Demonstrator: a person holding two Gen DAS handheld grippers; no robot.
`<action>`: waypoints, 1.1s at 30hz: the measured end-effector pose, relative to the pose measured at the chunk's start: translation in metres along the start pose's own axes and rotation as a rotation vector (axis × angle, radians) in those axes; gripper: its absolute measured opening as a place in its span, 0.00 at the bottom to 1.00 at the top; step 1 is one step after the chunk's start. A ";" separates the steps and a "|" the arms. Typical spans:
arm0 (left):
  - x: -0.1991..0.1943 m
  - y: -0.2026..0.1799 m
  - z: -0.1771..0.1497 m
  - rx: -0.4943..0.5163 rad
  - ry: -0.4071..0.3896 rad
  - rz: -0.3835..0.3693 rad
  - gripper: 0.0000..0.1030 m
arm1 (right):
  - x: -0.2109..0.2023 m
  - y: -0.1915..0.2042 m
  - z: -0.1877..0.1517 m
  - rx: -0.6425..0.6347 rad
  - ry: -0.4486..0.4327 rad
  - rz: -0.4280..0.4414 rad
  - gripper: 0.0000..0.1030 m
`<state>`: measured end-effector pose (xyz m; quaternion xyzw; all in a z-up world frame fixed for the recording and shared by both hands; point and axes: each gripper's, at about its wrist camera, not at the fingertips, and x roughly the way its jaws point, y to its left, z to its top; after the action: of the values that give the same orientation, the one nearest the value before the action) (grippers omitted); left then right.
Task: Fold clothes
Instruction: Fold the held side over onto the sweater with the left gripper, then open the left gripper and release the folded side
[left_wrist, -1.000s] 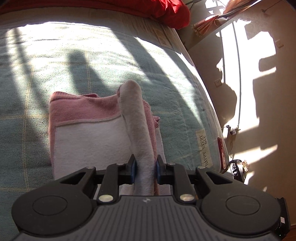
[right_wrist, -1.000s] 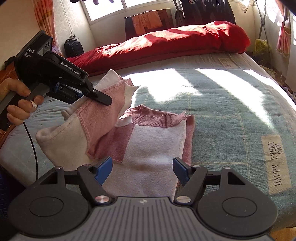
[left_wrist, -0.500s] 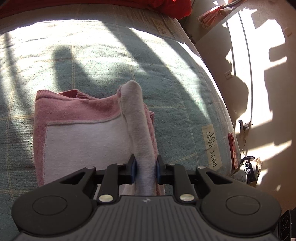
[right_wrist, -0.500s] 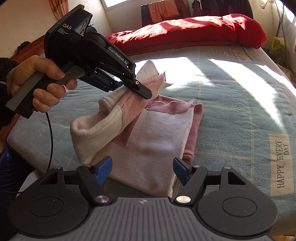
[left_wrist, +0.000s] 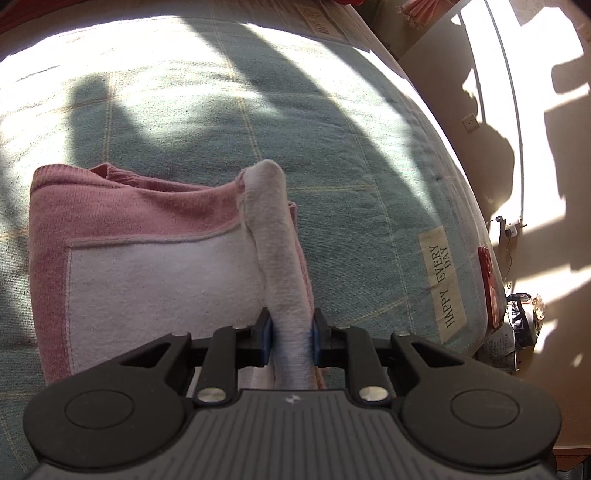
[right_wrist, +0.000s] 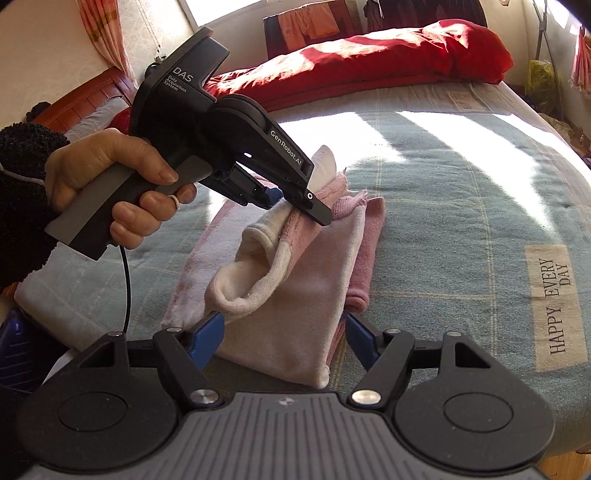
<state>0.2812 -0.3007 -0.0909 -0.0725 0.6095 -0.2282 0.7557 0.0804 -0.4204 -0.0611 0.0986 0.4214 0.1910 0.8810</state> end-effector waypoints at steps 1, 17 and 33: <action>0.004 0.000 0.000 0.000 0.004 0.003 0.18 | 0.001 -0.001 0.000 0.002 0.001 -0.005 0.74; 0.034 -0.013 0.004 0.035 0.032 0.035 0.24 | 0.004 -0.009 -0.005 0.043 0.013 -0.029 0.74; -0.058 -0.009 -0.013 0.328 -0.045 0.090 0.49 | -0.004 -0.014 0.001 0.112 -0.042 -0.057 0.54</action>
<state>0.2577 -0.2811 -0.0398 0.0740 0.5499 -0.2888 0.7802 0.0828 -0.4351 -0.0622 0.1395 0.4157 0.1399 0.8878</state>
